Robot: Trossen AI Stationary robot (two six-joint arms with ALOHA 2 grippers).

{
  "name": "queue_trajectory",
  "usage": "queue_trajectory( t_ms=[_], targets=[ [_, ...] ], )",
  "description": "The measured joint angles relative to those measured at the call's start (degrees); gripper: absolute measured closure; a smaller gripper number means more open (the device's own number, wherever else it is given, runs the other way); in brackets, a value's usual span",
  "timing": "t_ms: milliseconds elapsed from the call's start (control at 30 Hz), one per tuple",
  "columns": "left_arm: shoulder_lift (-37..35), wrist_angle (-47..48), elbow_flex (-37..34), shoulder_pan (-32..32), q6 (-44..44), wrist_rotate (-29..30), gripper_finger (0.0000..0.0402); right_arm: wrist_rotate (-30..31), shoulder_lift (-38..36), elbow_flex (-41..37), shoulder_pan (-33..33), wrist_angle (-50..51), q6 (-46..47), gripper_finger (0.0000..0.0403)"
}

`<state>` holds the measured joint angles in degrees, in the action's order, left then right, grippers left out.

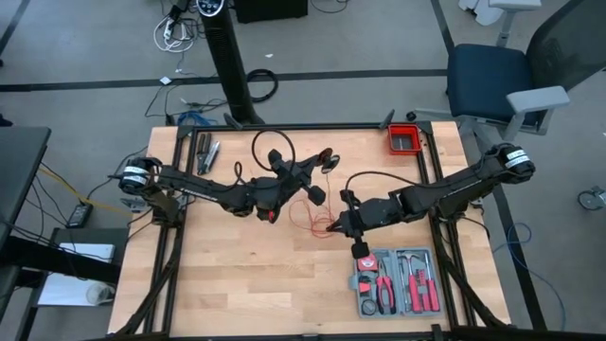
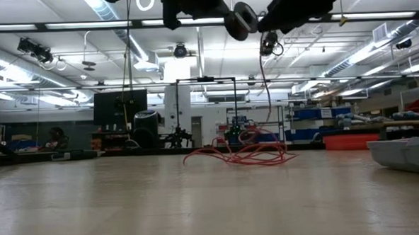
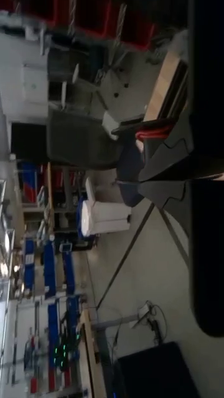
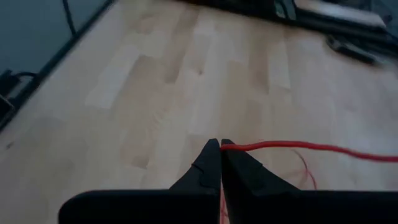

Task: Coil cords
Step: Coil the wire

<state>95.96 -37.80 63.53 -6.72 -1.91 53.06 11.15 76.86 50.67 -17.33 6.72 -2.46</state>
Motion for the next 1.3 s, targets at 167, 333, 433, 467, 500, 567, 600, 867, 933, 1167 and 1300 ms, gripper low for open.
queue_trajectory(
  t_ms=[167, 333, 433, 467, 500, 567, 600, 867, 933, 1167, 1300],
  targets=[
    [0.0, 0.4, 0.0, -0.1, -0.6, -6.8, 0.0401, 7.0, -0.2, 0.8, 0.8, 5.4, 3.5, 0.0400],
    [0.0, 2.6, 0.0, 0.0, -0.3, -13.9, 0.0401, 4.1, -0.4, 0.8, 2.0, 5.3, 3.8, 0.0401],
    [0.0, 3.9, 0.0, 0.1, 0.5, -14.0, 0.0401, -2.3, -1.2, 0.8, 2.8, 4.9, 4.4, 0.0401],
    [0.0, 3.9, 0.0, 0.1, 0.7, -14.0, 0.0401, -3.2, -1.6, 0.8, 2.9, 5.0, 4.4, 0.0401],
    [0.0, 3.8, 0.0, 0.1, 0.7, -14.0, 0.0401, -3.3, -2.1, 0.8, 3.0, 5.3, 4.3, 0.0401],
    [0.0, 3.8, 0.0, 0.1, 0.7, -13.4, 0.0401, -2.1, -3.3, 0.8, 2.9, 6.2, 3.6, 0.0399],
    [-0.1, 3.9, 0.0, 0.0, 0.7, -12.5, 0.0401, -0.7, -4.1, 0.8, 2.8, 7.2, 3.3, 0.0396],
    [-2.9, 6.0, 0.0, -0.5, 0.7, -9.8, 0.0401, 8.3, -9.9, 0.8, -0.9, 15.7, 5.4, 0.0323],
    [-3.3, 6.1, 0.0, -0.5, 0.7, -9.8, 0.0401, 8.7, -11.4, 0.7, -1.6, 18.5, 6.9, 0.0304],
    [-3.5, 4.7, 0.0, -0.5, 0.6, -11.2, 0.0401, 7.8, -17.2, 0.8, -3.8, 29.4, 14.1, 0.0281],
    [-3.5, 3.5, 0.0, -0.5, 0.7, -11.8, 0.0401, 20.7, -19.1, 0.8, -5.8, 26.9, 9.7, 0.0287]
  ],
)
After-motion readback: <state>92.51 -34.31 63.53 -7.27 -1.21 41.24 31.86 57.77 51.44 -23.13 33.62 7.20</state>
